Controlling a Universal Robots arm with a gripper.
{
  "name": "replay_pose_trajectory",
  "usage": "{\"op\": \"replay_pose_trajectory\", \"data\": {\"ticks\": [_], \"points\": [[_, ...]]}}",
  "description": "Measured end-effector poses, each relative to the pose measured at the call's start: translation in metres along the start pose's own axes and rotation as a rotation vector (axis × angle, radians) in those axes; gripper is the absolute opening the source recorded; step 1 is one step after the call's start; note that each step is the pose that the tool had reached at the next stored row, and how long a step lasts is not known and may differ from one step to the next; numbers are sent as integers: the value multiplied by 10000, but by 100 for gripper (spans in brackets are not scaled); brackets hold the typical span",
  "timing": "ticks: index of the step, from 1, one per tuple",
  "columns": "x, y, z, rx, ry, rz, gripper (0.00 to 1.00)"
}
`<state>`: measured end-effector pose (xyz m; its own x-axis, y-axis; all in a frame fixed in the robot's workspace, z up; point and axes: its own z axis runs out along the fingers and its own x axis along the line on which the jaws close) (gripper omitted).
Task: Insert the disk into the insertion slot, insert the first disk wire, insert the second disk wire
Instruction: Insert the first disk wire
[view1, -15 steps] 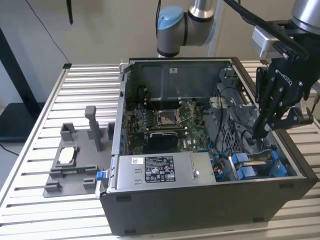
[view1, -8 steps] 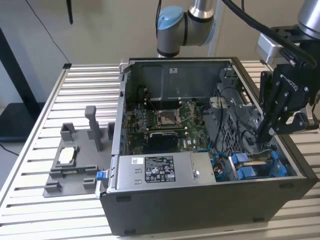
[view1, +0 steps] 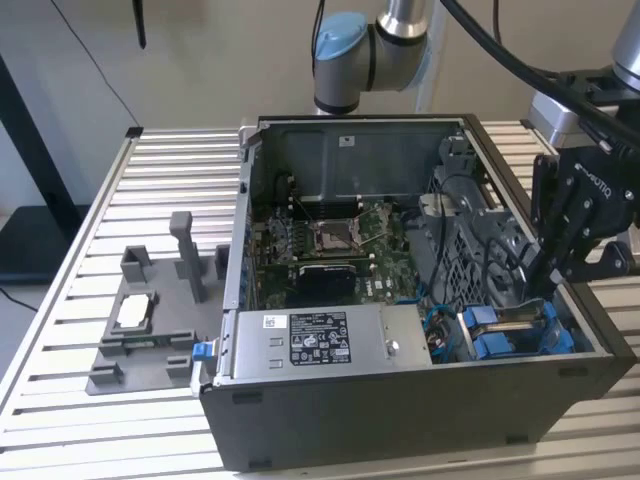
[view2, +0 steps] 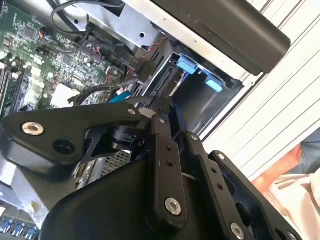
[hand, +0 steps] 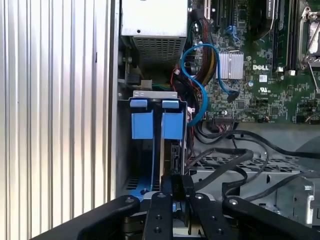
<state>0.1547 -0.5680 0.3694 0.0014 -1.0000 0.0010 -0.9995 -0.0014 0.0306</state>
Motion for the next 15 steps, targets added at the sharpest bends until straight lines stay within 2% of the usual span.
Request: {"op": "replay_pose_trajectory", "data": {"ticks": [8,13,15], "points": [[11,-83,99,-16,-7,108,19],[11,-96,156,-104,-11,269,19],[11,-99,181,-112,-16,314,19]]}}
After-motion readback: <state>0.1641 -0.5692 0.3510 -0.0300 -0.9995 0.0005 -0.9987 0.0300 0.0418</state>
